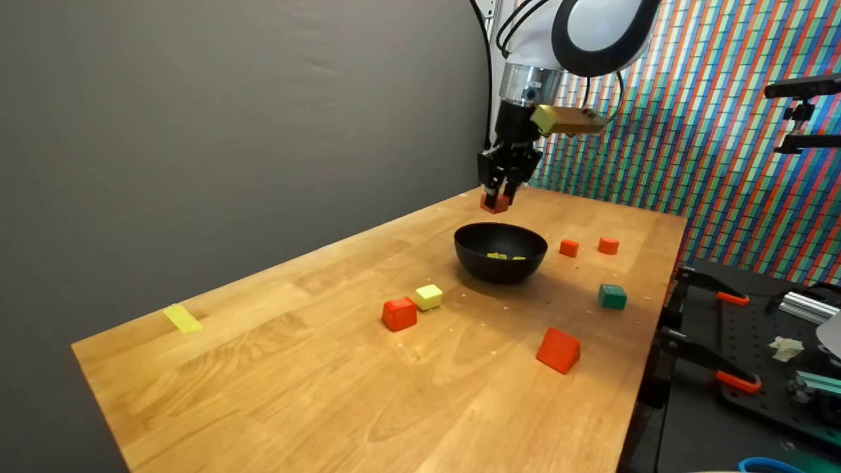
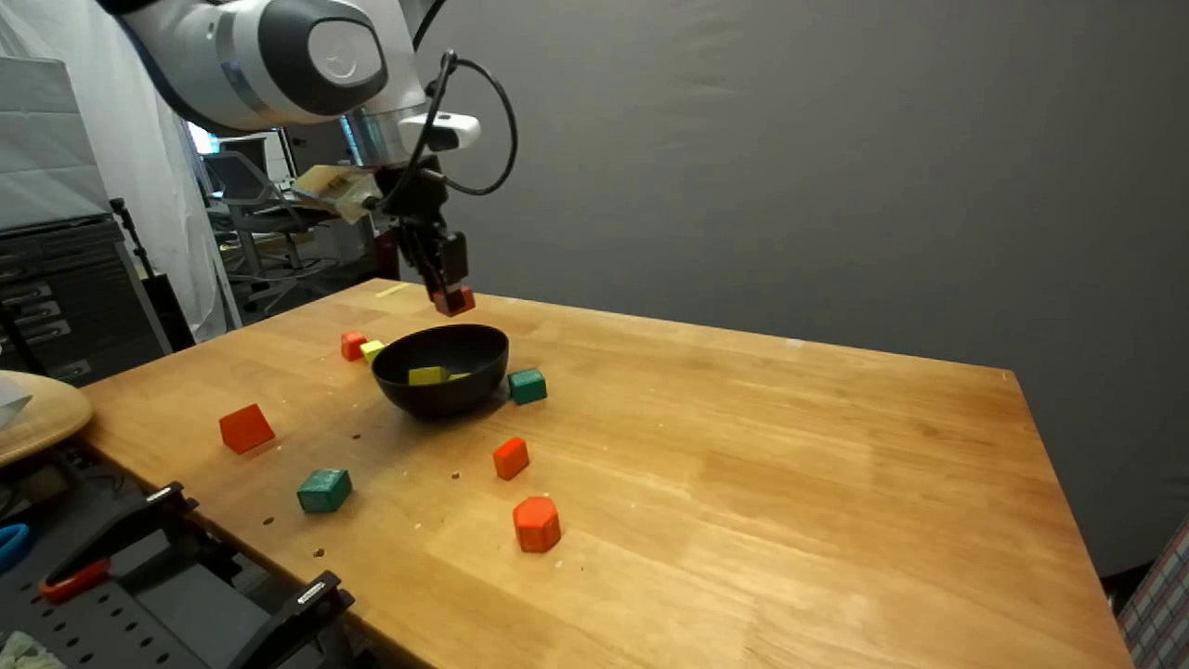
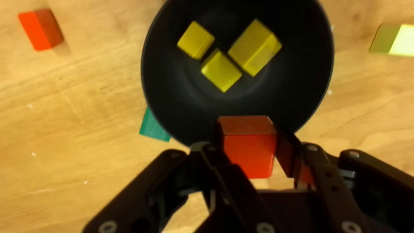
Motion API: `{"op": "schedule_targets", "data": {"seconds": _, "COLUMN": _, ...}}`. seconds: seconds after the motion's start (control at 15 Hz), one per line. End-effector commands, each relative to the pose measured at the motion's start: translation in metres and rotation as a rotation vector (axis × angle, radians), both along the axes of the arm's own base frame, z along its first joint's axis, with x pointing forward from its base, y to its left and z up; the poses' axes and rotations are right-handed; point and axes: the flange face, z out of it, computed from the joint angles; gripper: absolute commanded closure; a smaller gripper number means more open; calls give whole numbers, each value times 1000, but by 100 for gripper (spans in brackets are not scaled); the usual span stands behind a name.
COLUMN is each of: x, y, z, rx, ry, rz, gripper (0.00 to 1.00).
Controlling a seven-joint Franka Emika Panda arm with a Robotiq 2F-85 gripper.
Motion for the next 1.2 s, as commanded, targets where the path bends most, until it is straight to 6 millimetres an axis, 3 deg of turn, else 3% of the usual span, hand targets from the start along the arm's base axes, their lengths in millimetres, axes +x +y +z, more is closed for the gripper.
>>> {"op": "schedule_targets", "data": {"seconds": 0.0, "x": -32, "y": 14, "z": -14, "rx": 24, "ry": -15, "rz": 29, "gripper": 46}}
{"op": "schedule_targets", "data": {"seconds": 0.07, "x": -35, "y": 19, "z": -18, "rx": 29, "ry": -23, "rz": 35, "gripper": 31}}
{"op": "schedule_targets", "data": {"seconds": 0.33, "x": -40, "y": 37, "z": -11, "rx": 25, "ry": -117, "rz": 109, "gripper": 1}}
{"op": "schedule_targets", "data": {"seconds": 0.67, "x": -40, "y": 97, "z": 0, "rx": 54, "ry": -189, "rz": 254, "gripper": 0}}
{"op": "schedule_targets", "data": {"seconds": 1.0, "x": -42, "y": 170, "z": -29, "rx": 113, "ry": -118, "rz": 401, "gripper": 0}}
{"op": "schedule_targets", "data": {"seconds": 1.13, "x": -38, "y": 188, "z": -40, "rx": 132, "ry": -95, "rz": 447, "gripper": 0}}
